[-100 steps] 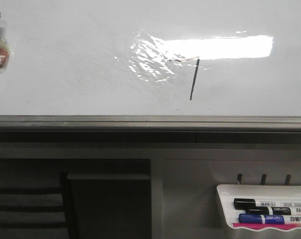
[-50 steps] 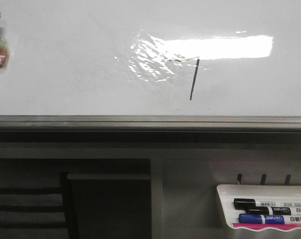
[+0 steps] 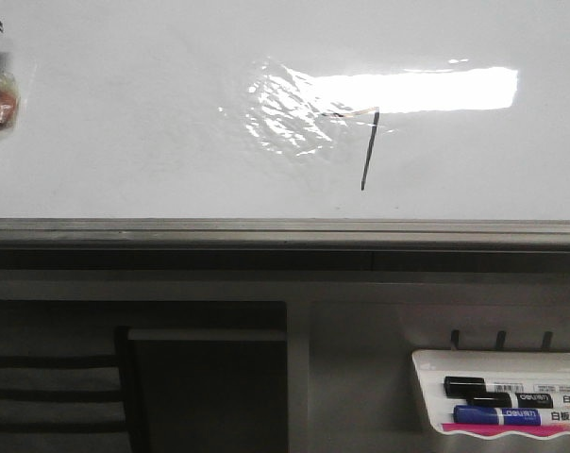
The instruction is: Write number 7 on whiteboard
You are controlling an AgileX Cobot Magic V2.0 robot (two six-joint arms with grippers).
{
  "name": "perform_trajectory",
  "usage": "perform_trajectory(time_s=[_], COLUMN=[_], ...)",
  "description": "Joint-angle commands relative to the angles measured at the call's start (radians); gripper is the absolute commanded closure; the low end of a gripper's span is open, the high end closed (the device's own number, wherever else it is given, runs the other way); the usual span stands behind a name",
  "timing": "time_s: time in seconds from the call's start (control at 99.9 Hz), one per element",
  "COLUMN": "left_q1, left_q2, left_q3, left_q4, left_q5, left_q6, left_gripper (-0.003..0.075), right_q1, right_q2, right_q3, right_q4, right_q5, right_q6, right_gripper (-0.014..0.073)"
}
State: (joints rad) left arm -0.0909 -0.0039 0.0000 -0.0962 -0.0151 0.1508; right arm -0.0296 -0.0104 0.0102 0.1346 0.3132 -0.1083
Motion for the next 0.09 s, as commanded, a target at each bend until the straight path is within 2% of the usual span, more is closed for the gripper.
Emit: perform_trajectory(time_s=[0.0, 0.08], left_q1=[0.002, 0.002], left_q2=[-0.03, -0.03], left_q3=[0.034, 0.034], left_q4=[0.0, 0.0], left_q5=[-0.078, -0.078], left_q6=[0.0, 0.0], left_gripper=[0.0741, 0.0741], right_q1=[-0.008, -0.008], right_q2=[-0.02, -0.02], right_q3=[0.029, 0.029], right_q4=[-0.005, -0.005], right_q5=[-0.054, -0.054], right_q6=[-0.005, -0.005], right_gripper=[0.0665, 0.0665])
